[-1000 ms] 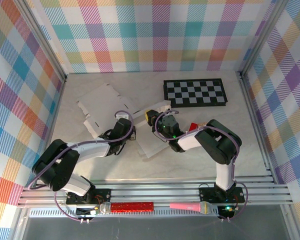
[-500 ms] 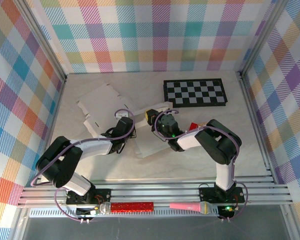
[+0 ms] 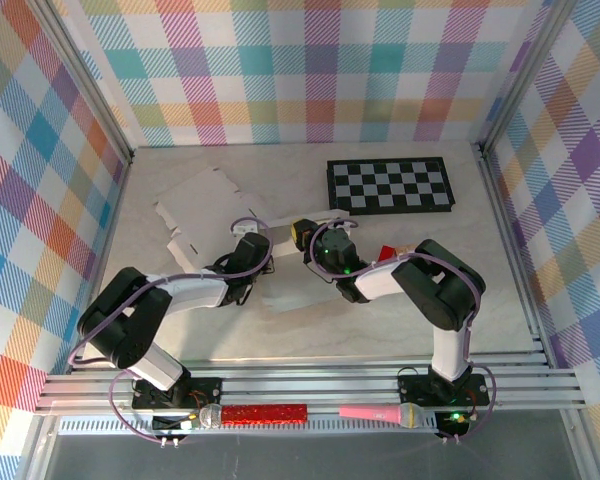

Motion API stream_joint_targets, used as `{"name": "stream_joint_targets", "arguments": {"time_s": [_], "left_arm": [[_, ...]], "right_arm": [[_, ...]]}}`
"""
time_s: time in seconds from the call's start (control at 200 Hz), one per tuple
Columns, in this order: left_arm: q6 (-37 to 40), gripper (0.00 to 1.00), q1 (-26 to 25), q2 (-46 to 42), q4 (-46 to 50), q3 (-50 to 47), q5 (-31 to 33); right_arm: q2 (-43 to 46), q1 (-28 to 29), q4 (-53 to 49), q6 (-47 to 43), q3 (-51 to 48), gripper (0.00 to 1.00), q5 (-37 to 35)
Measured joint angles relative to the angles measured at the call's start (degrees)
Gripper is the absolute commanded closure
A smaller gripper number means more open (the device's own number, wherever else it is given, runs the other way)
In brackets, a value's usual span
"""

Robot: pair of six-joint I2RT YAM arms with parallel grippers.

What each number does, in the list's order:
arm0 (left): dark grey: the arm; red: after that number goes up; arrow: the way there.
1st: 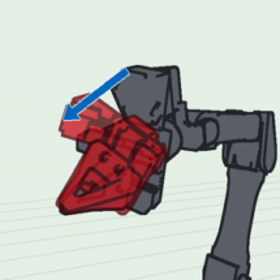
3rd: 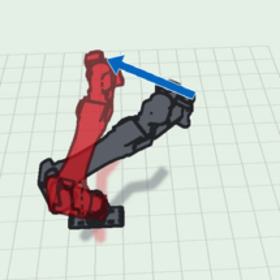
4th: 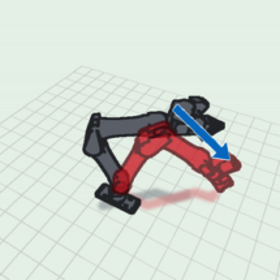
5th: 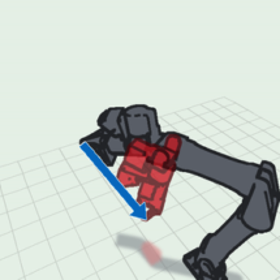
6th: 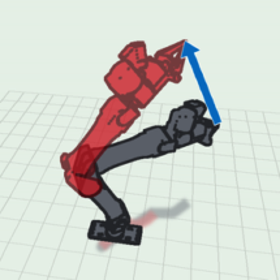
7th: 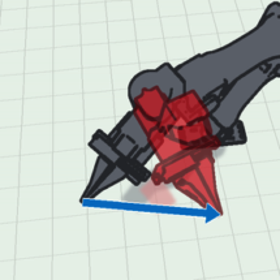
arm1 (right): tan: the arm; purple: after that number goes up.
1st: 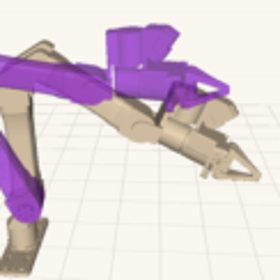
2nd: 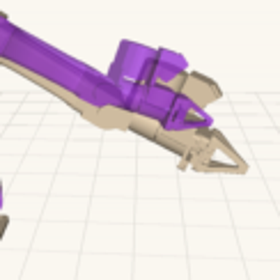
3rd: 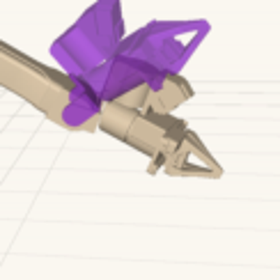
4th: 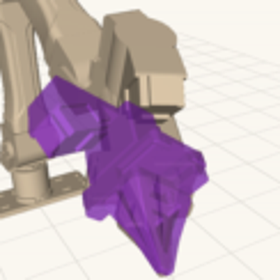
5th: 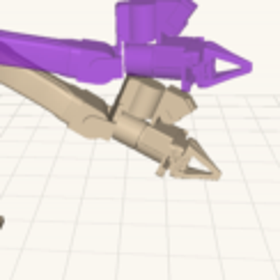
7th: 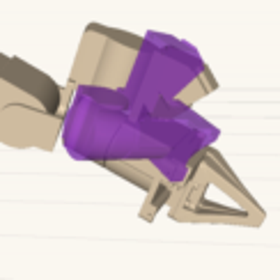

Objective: Fold the paper box

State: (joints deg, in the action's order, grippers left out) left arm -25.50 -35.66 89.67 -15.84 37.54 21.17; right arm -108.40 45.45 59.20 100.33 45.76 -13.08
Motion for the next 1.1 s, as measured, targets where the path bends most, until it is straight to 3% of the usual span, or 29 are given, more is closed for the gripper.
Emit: {"name": "stream_joint_targets", "arguments": {"time_s": [0.07,0.45,0.61,0.78,0.935,1.1], "left_arm": [[0.3,1.00,0.0,0.3,0.0,0.2,0.7],[0.0,1.00,-0.1,0.5,0.5,0.7,1.4],[0.7,1.00,-0.2,-0.5,2.6,1.0,0.3],[2.2,1.00,0.3,-5.1,8.4,3.6,-3.4],[3.0,1.00,3.3,-10.8,14.4,6.5,-10.1],[3.9,1.00,8.1,-11.7,23.8,12.6,-18.4]], "right_arm": [[0.1,0.0,-0.2,0.0,0.0,1.00,-0.3],[1.0,0.0,-1.6,0.0,0.0,1.00,-0.8],[3.6,0.7,-7.2,-0.7,0.0,0.54,1.4],[12.2,0.6,-24.2,-5.7,2.1,0.26,6.4],[22.4,-3.3,-41.7,-12.6,11.3,0.14,7.8],[28.1,-6.8,-59.8,-21.2,24.4,0.14,8.0]]}}
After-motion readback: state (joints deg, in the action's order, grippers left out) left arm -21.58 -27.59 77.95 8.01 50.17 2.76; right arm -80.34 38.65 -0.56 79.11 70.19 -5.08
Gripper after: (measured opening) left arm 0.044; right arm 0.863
